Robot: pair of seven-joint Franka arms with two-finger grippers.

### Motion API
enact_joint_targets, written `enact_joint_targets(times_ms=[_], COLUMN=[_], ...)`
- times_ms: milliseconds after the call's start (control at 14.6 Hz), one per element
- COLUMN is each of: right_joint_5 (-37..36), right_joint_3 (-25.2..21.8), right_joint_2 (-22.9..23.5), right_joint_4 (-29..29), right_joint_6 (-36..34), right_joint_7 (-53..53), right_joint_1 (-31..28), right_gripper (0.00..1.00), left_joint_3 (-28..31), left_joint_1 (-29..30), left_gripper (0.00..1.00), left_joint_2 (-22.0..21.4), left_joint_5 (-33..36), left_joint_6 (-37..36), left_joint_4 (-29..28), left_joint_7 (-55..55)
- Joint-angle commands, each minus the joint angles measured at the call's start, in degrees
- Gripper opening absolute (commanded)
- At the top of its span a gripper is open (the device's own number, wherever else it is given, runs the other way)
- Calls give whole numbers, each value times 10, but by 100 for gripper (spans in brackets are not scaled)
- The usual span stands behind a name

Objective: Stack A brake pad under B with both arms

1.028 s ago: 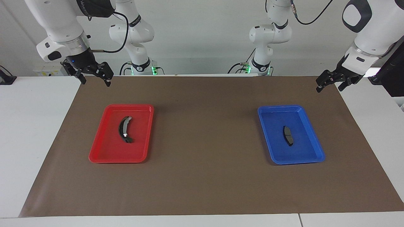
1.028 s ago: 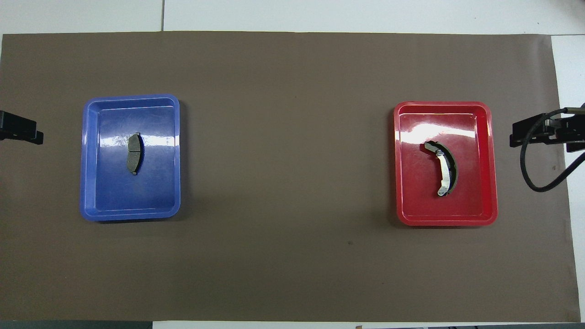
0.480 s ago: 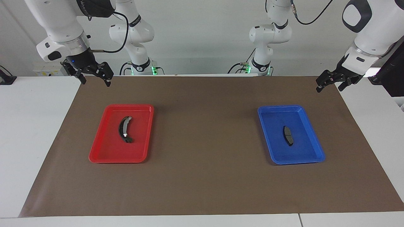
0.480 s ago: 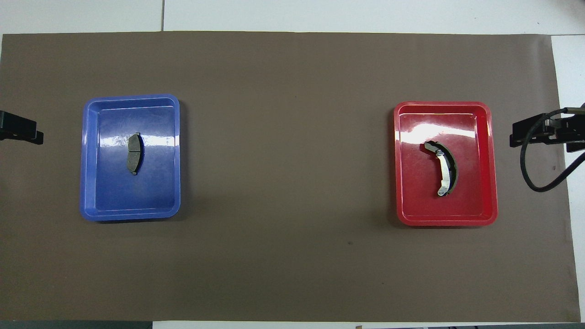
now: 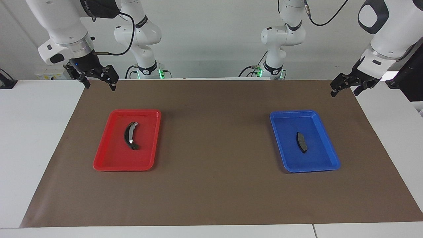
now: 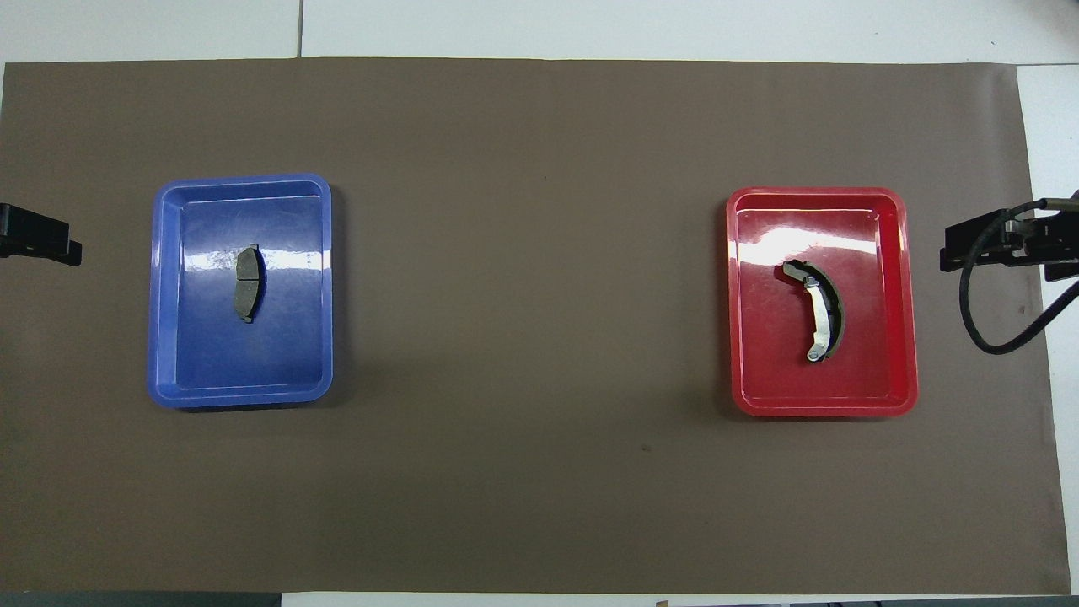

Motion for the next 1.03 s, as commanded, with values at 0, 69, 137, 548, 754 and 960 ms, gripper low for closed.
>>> enact_joint_targets(times_ms=[0, 69, 137, 548, 754, 960], right_joint_5=[1, 1, 1, 1, 1, 1], right_joint_3=[5, 5, 5, 5, 5, 5], right_joint_2=[-5, -5, -5, -5, -5, -5], right_joint_4=[-3, -3, -3, -3, -3, -3], right_joint_6=[-6, -6, -6, -6, -7, -7], right_joint_7=[2, 2, 2, 2, 1, 0], right_joint_1=[-4, -4, -4, -4, -4, -4], right_gripper=[100, 100, 100, 100, 100, 100], left_joint_3=[-3, -6, -6, -7, -9, -9], left_joint_1=[0, -3, -10, -14, -15, -29], left_gripper=[99, 99, 99, 99, 99, 99], left_joint_2=[-37, -39, -40, -13, 22, 58], left_joint_5=[-7, -7, -7, -7, -7, -8], left_joint_6=[87, 124, 154, 315, 354, 396], left_joint_4=[-74, -99, -124, -238, -248, -260], left_joint_7=[4, 2, 3, 7, 7, 5])
